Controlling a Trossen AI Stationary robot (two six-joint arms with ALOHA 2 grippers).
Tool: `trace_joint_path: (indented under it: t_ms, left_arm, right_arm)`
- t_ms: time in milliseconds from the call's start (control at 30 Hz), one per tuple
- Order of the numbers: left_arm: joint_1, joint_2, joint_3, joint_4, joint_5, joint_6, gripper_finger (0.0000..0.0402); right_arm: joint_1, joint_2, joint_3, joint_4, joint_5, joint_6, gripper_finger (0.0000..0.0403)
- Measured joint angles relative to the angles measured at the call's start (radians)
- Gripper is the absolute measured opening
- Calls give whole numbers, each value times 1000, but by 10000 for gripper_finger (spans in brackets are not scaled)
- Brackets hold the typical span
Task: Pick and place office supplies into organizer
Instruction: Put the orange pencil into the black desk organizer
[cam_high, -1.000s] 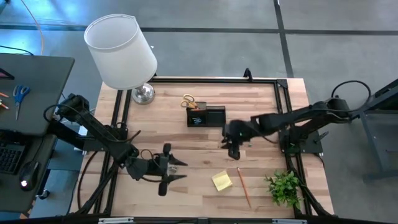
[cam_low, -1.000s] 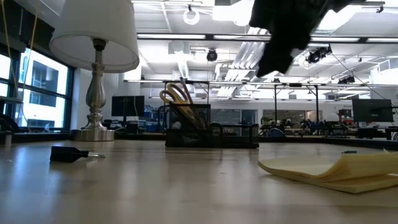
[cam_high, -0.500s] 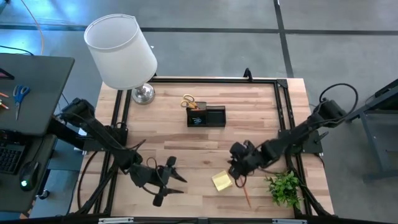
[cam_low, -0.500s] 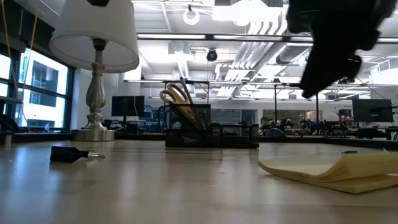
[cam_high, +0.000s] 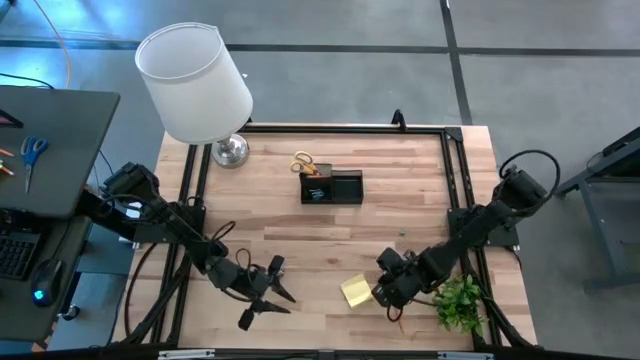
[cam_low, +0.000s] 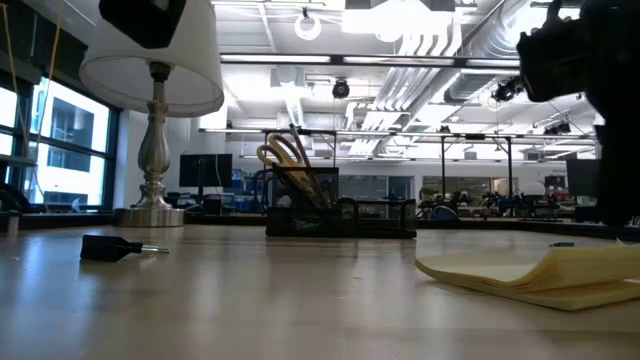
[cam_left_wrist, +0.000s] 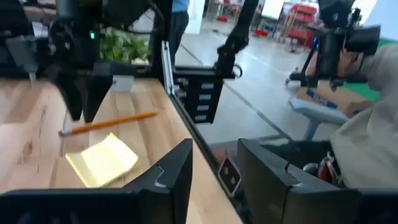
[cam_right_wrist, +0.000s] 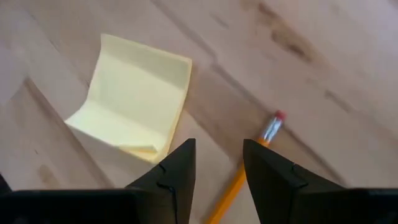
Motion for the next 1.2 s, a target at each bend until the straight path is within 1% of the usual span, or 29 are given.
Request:
trace_joint_path:
  t_ms: [200,367,433,567,733,867,933,1100,1200]
  left_arm:
    - [0,5,0,-23,0,3,98]
    - [0,6,-1,-62,-20,3,87]
    - [0,6,0,-59,-23,3,84]
    - [0,5,0,-60,-23,4,77]
    - [1,5,0,-45,-40,55,72]
    - [1,5,0,-41,-46,68,72]
    - [1,5,0,-42,-46,79,71]
    - [1,5,0,-48,-46,82,69]
    - [1,5,0,-48,-46,82,69]
  right_arm:
    - [30,4,0,-44,15,76,128]
    - [30,4,0,-154,18,89,128]
    - [22,4,0,-168,17,91,128]
    - [10,4,0,-127,0,90,128]
    - [23,4,0,-52,-37,118,128]
    - [58,19,0,-50,-58,190,128]
    - [67,41,0,-44,-92,214,128]
    - [64,92,5,-22,-158,209,128]
    - [62,94,5,-24,-158,209,128]
